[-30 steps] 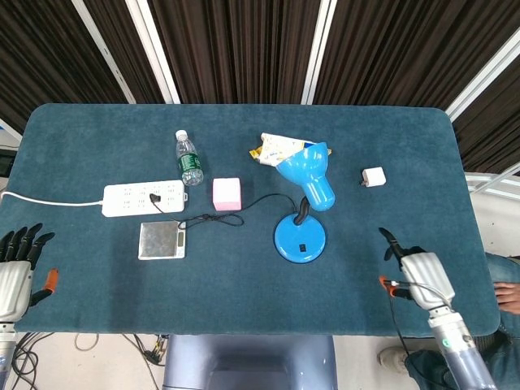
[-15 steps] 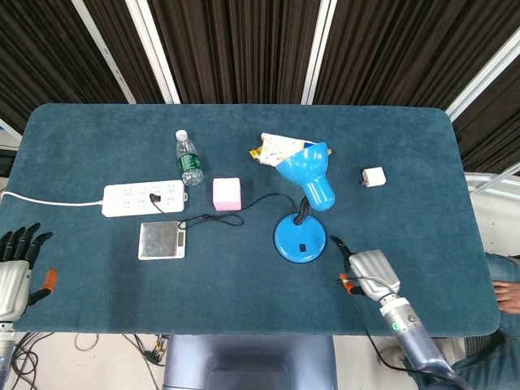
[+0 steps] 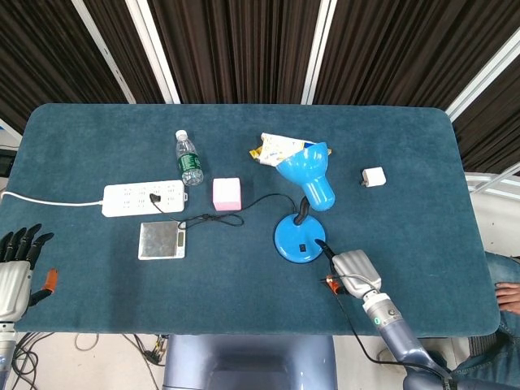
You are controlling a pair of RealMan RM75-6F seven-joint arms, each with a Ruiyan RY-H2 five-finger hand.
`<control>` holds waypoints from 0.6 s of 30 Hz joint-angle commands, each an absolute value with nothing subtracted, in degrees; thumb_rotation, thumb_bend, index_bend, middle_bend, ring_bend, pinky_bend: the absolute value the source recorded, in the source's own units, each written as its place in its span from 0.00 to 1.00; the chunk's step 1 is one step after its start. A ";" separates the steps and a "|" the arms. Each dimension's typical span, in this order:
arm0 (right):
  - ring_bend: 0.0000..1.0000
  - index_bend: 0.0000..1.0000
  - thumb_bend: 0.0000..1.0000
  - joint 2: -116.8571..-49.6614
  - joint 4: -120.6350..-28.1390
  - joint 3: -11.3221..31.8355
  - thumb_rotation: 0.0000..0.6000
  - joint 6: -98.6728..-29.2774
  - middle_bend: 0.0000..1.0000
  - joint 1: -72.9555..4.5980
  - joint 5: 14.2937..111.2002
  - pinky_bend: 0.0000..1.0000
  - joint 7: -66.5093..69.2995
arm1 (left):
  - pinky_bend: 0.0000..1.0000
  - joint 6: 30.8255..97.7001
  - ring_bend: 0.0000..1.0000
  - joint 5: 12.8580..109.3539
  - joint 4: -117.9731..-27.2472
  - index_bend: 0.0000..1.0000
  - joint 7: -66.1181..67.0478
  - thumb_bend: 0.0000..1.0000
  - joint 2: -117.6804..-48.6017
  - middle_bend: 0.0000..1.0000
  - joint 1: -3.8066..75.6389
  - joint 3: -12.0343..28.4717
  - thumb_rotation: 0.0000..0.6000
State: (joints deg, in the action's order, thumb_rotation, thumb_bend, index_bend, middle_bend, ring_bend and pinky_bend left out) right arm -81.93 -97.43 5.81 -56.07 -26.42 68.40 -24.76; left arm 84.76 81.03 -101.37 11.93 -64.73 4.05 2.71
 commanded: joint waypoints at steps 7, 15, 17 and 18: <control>0.69 0.02 0.50 -83.35 -96.78 5.46 1.00 -55.71 0.56 -28.10 66.33 0.85 -26.25 | 0.00 84.80 0.00 80.87 -101.29 0.17 11.88 0.45 -64.76 0.04 4.03 2.79 1.00; 0.69 0.06 0.50 -84.63 -96.49 4.98 1.00 -55.61 0.56 -29.56 64.57 0.88 -27.93 | 0.00 84.74 0.00 80.70 -101.30 0.17 11.94 0.45 -64.71 0.04 4.05 2.83 1.00; 0.69 0.06 0.50 -84.89 -96.38 4.76 1.00 -55.61 0.56 -29.79 64.16 0.89 -28.14 | 0.00 84.79 0.00 80.61 -101.30 0.17 11.89 0.45 -64.70 0.04 4.04 2.90 1.00; 0.69 0.07 0.50 -84.98 -96.33 4.67 1.00 -55.63 0.56 -29.87 63.99 0.90 -28.20 | 0.00 84.79 0.00 80.53 -101.31 0.17 11.89 0.45 -64.72 0.04 4.03 2.92 1.00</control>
State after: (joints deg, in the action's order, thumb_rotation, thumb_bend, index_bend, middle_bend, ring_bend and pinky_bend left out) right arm -84.93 -96.37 4.72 -55.62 -29.82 64.04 -28.16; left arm 84.79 80.53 -101.31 11.89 -64.71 4.03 2.91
